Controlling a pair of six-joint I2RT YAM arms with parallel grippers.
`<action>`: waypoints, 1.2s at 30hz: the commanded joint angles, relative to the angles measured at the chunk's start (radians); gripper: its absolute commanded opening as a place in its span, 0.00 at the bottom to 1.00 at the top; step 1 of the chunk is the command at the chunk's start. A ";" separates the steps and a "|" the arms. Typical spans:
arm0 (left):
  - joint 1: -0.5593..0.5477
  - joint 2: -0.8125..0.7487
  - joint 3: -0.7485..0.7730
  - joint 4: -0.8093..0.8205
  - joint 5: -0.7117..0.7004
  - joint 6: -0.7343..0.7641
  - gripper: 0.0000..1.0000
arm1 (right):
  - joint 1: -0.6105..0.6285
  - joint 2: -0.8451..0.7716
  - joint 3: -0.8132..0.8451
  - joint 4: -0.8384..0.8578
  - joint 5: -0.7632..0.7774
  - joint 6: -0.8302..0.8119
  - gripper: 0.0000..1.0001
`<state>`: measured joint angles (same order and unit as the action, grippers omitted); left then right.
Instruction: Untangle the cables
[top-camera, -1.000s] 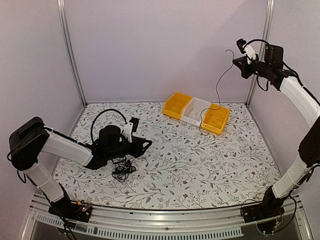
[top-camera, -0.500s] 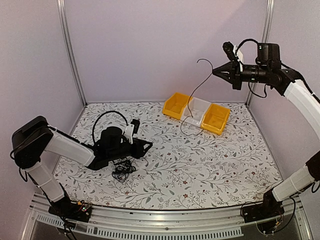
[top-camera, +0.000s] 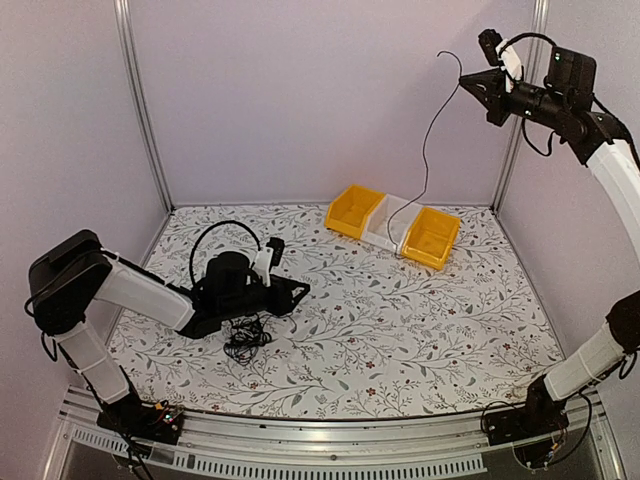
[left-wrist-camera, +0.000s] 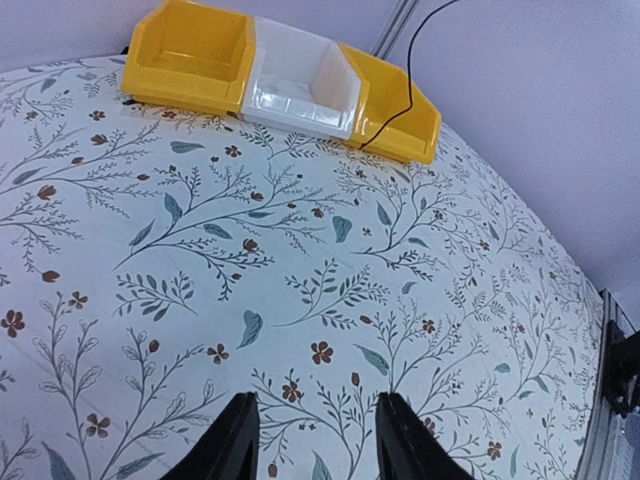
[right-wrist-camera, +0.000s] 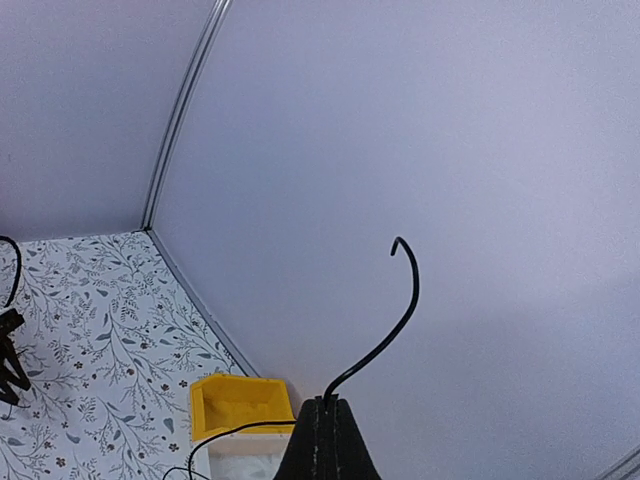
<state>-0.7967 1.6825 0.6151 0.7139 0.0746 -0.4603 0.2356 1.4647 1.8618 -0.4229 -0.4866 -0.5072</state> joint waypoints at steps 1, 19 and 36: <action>-0.014 -0.029 -0.001 -0.003 -0.010 0.012 0.39 | -0.014 0.014 0.086 0.041 0.035 0.051 0.00; -0.014 0.000 0.003 0.004 0.003 -0.005 0.39 | -0.012 -0.026 -0.052 -0.018 -0.286 0.114 0.00; -0.017 0.048 0.054 -0.014 0.031 -0.005 0.39 | 0.025 -0.073 -0.047 -0.052 -0.206 0.068 0.00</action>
<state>-0.7986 1.7130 0.6426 0.7059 0.0906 -0.4618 0.2592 1.3998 1.7454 -0.4919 -0.7643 -0.4274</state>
